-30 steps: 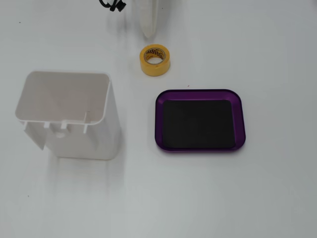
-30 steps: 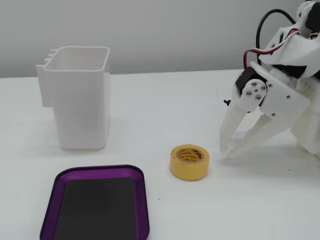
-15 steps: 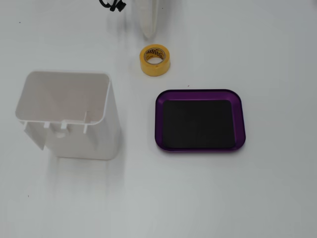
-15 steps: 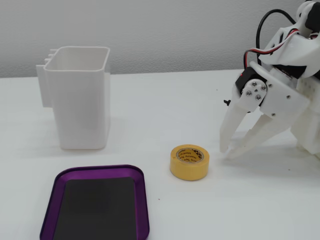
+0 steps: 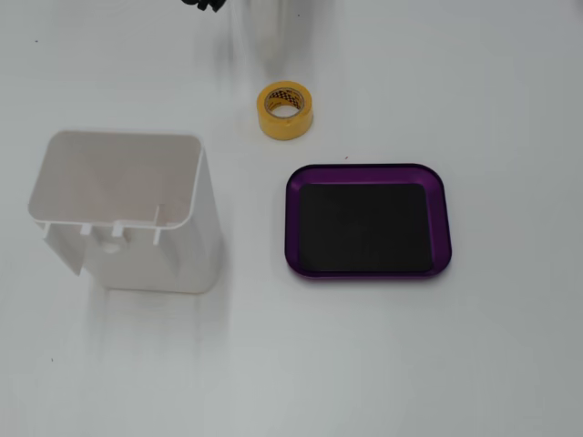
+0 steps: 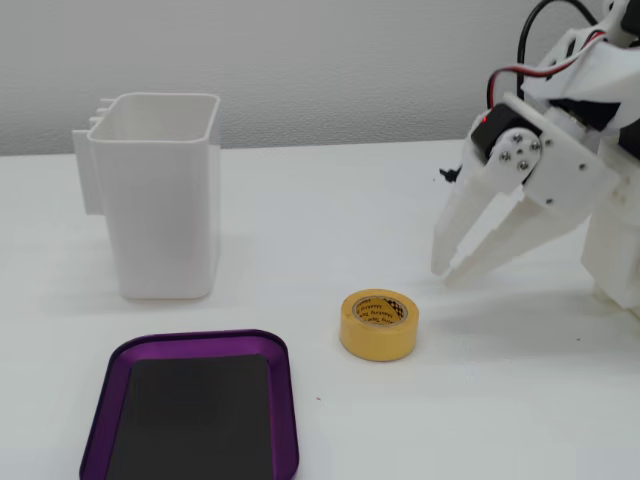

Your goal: Pick up the yellow tape and place it in the box.

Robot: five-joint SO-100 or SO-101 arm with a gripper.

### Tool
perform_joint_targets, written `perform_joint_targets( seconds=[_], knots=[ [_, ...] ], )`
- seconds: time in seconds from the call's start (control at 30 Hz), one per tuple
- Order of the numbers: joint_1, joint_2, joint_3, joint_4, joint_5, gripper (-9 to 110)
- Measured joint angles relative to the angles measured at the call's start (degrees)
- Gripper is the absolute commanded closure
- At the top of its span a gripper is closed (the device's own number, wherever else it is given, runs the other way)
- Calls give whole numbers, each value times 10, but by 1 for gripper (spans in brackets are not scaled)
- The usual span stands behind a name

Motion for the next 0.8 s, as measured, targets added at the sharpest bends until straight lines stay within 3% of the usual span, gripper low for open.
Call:
perform_joint_targets(
  seconds=[0.13,0.37,0.8],
  knots=[
    [1,0,-22,-1,-122,94],
    [6,-47,-38,-2,-156,90],
    [3,-555,-313,18,-156,90]
  ],
)
